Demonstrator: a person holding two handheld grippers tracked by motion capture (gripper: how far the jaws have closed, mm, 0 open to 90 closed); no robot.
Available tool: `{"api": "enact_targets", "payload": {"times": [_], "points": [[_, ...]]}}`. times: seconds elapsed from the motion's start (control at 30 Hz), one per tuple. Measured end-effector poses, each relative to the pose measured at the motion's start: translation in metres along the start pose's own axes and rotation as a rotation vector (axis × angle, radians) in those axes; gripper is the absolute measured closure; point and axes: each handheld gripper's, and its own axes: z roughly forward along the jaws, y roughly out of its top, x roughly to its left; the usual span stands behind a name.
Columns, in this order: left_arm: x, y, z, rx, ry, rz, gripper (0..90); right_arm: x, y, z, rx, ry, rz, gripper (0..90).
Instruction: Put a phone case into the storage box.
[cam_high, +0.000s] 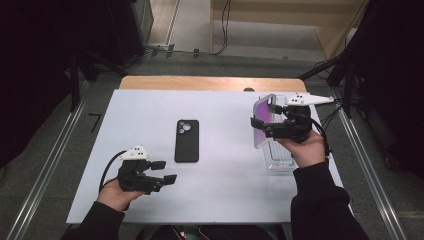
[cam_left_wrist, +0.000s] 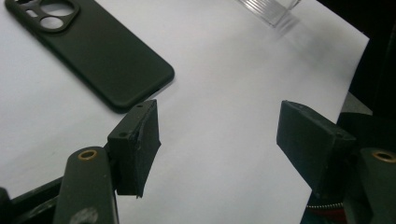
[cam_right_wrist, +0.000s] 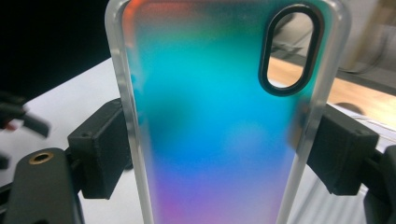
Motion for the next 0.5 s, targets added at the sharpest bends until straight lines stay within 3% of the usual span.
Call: {"api": "enact_targets", "payload": {"times": [0.17,0.33,0.5], "points": [[0.0,-0.001,-0.002,-0.007,-0.001,-0.004,30.5,-0.014,0.001,0.0,-0.033,-0.076,0.1,15.2],[0.001,-0.002,-0.005,-0.013,-0.005,-0.002,30.5,-0.029,0.0,0.001,-0.048,-0.158,0.134,15.1],[0.004,-0.004,-0.007,-0.017,0.007,-0.01,30.5,-0.044,0.002,0.003,-0.07,-0.206,0.162,15.1]]}}
